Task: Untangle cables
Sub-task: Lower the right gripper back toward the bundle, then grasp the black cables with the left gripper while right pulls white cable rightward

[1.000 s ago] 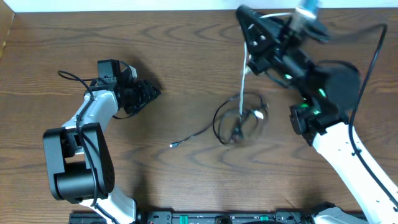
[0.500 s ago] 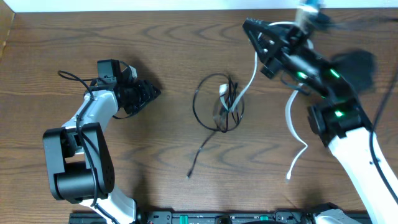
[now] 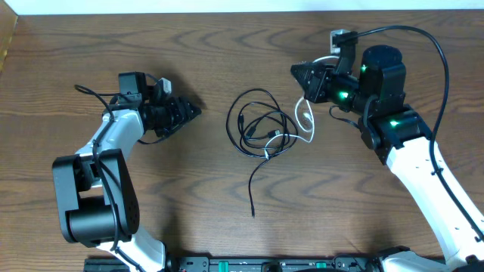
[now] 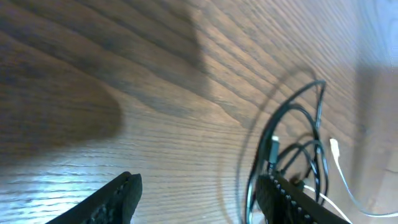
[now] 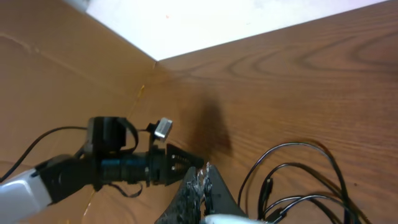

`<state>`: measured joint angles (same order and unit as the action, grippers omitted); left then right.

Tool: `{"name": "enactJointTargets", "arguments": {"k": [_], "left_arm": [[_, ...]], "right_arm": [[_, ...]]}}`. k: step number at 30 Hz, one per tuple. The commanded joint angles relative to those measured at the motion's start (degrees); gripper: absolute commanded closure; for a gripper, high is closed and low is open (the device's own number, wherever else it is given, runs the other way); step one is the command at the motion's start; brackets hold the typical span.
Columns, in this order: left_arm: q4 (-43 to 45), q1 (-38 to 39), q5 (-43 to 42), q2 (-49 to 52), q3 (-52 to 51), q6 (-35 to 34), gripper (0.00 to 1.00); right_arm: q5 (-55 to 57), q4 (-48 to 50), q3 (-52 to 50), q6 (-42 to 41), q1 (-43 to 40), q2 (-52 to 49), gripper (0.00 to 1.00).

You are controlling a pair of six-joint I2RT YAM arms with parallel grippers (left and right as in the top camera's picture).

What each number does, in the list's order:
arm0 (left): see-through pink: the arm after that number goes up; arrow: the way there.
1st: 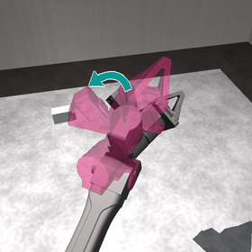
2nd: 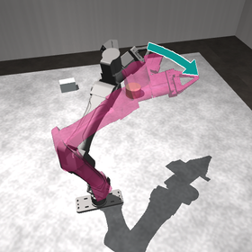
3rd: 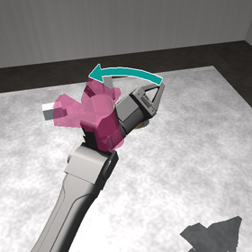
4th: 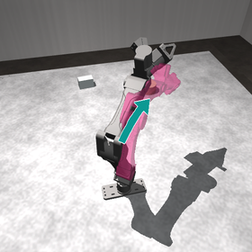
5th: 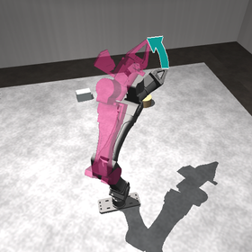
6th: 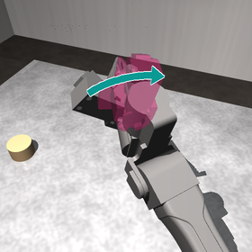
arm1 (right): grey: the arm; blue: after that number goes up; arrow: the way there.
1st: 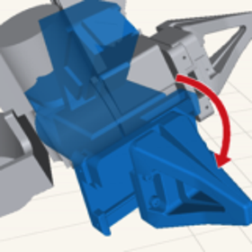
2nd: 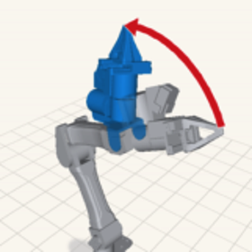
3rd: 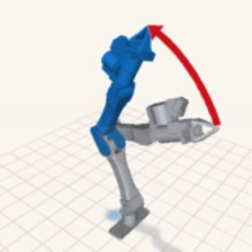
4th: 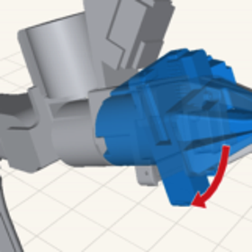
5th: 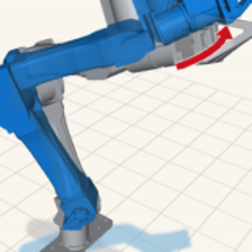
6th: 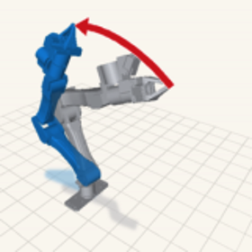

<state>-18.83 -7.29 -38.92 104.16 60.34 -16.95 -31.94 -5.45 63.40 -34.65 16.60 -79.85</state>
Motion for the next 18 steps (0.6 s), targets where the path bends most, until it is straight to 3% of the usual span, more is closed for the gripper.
{"name": "enactJointTargets", "arguments": {"k": [1,7,13,18], "left_arm": [[0.09,0.52,-6.64,0.50,0.44,4.44,0.36],[-0.37,4.96,-5.29,0.44,0.63,5.64,0.36],[-0.28,11.89,8.35,0.44,0.63,0.52,0.36],[0.35,16.83,14.58,0.44,0.63,0.09,0.36]], "right_arm": [[-6.08,1.09,0.72,2.62,-0.46,0.48,0.98],[-10.19,4.55,0.72,6.38,-1.86,0.50,0.99],[-10.58,4.13,0.72,1.57,-7.04,0.50,0.99],[-11.10,2.16,0.72,1.70,-9.14,0.50,0.99]]}}
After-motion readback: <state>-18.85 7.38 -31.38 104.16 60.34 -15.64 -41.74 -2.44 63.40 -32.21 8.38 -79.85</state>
